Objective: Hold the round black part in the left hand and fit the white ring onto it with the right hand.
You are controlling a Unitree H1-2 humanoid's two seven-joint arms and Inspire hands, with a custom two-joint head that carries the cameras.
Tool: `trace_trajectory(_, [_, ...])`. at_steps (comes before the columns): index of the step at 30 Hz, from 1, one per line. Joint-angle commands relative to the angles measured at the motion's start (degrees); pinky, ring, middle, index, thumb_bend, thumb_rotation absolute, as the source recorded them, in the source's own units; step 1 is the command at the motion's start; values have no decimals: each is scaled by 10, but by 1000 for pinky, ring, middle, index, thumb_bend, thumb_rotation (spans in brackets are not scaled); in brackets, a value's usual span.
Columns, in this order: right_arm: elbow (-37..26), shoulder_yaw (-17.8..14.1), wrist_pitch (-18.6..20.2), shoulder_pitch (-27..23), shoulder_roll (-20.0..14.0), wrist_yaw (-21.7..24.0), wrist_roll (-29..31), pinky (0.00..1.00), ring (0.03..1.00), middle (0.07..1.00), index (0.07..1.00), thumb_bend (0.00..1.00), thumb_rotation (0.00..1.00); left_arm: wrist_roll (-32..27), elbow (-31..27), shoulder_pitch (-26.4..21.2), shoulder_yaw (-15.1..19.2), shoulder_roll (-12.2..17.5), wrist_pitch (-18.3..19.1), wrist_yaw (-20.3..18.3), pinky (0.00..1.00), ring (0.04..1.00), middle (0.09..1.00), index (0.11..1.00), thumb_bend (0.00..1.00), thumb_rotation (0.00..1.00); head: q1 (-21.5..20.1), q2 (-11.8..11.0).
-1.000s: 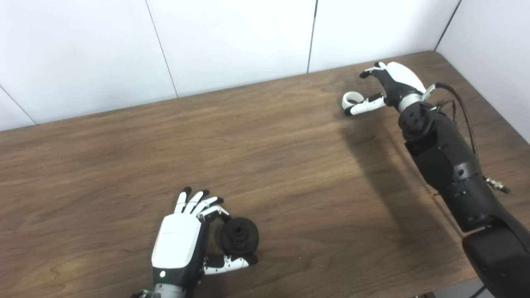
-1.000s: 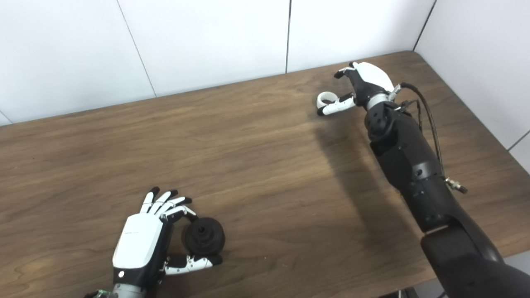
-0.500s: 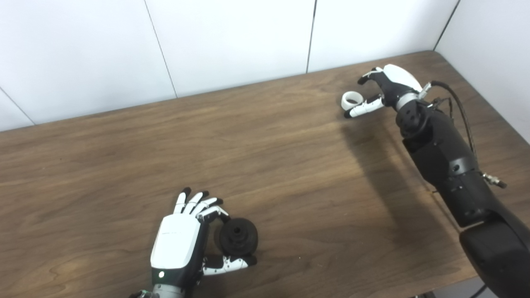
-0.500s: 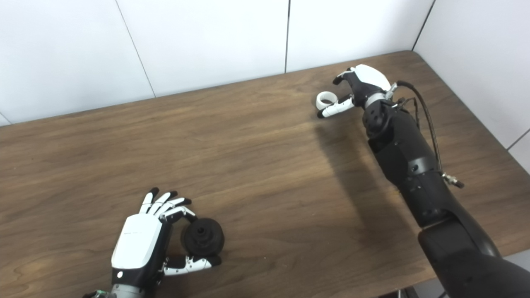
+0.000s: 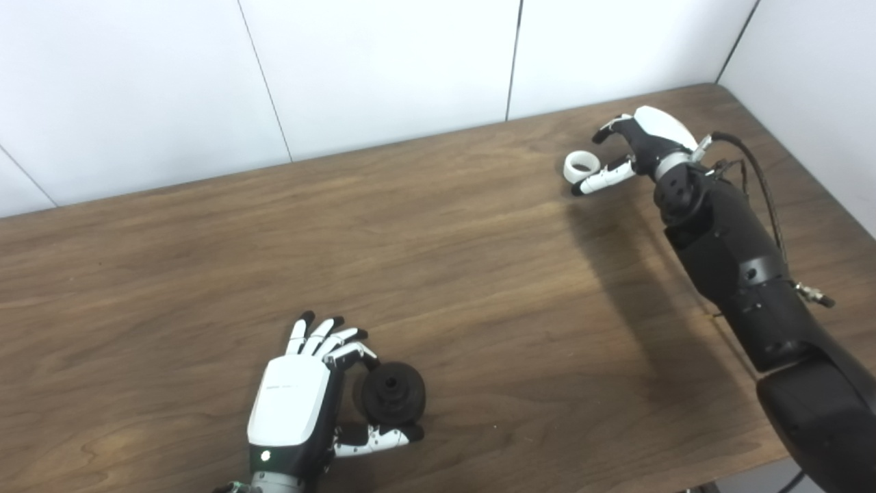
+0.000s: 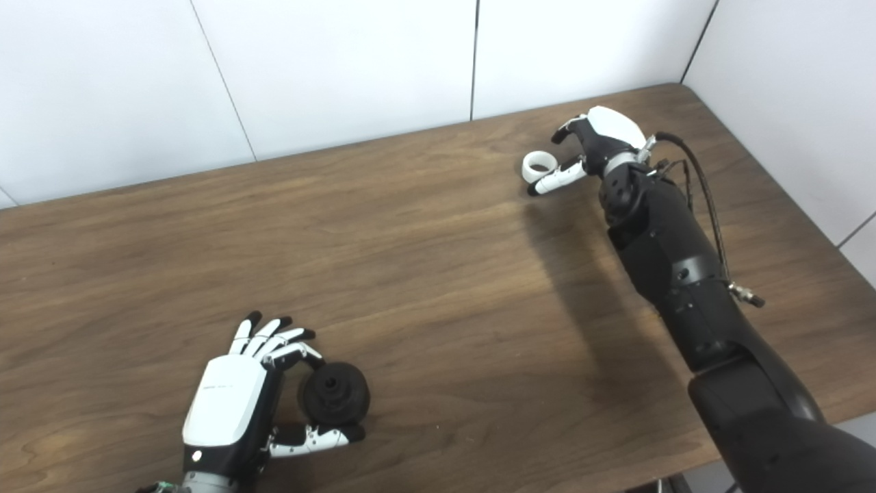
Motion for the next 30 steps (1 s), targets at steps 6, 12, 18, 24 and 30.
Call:
trace_trajectory(6, [-10, -5, 0, -37, -9, -14, -10, 880, 986, 948, 729, 792, 324, 14, -4, 16, -1, 11, 5, -19, 1000, 893, 782, 486, 518, 58, 4, 3])
trace_trajectory(12, [-10, 2, 0, -37, -10, -19, -7, 837, 976, 939, 711, 786, 311, 16, -6, 16, -2, 8, 7, -22, 1000, 889, 780, 486, 518, 57, 7, 3])
trace_trajectory(18, [-5, 7, 0, -37, -12, -24, -2, 850, 972, 933, 700, 773, 300, 19, -7, 15, -3, 6, 9, -24, 1000, 894, 781, 485, 518, 57, 9, 4])
trace_trajectory(24, [-4, 6, 0, -36, -12, -25, 1, 830, 969, 931, 689, 778, 272, 20, -7, 15, -2, 5, 7, -23, 1000, 896, 781, 486, 518, 57, 10, 5])
trace_trajectory(30, [-5, 8, -1, -33, -14, -26, 2, 839, 966, 927, 683, 778, 268, 16, -11, 16, 0, 4, 10, -30, 1000, 898, 785, 486, 519, 57, 11, 6])
